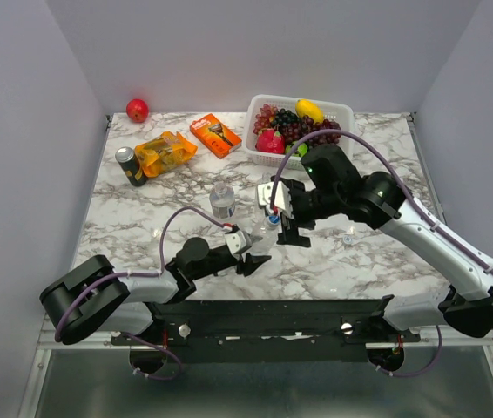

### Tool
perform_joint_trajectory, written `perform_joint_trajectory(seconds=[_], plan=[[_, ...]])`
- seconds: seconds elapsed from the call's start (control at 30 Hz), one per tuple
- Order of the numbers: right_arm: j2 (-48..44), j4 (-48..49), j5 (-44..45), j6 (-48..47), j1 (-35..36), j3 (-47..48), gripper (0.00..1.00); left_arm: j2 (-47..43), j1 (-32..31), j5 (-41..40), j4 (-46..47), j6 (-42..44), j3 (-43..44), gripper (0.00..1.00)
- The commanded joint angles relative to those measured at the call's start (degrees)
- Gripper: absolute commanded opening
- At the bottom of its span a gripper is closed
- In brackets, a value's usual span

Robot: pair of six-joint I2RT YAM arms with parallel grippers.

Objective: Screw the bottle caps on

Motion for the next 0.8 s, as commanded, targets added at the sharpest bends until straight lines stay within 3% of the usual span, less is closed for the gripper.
perform_joint_trajectory(seconds=[0.0,0.4,0.77], plan=[[0.80,5.20,2.65,-2.17,1.28,-1.35,1.00,-0.72,0.07,2.84,-0.15,-0.68,1.81,0.00],[0.10,4.15,4.49,-5.07,3.31,-4.95,1.00,-0.81,3.05,2.76,-2.88,-6.82,3.65,0.00],[1.42,2.30,8.36,-2.79,3.48,-5.92,1.00,-1.16,3.94,3.63,-2.17,-7.01,3.48,0.00]])
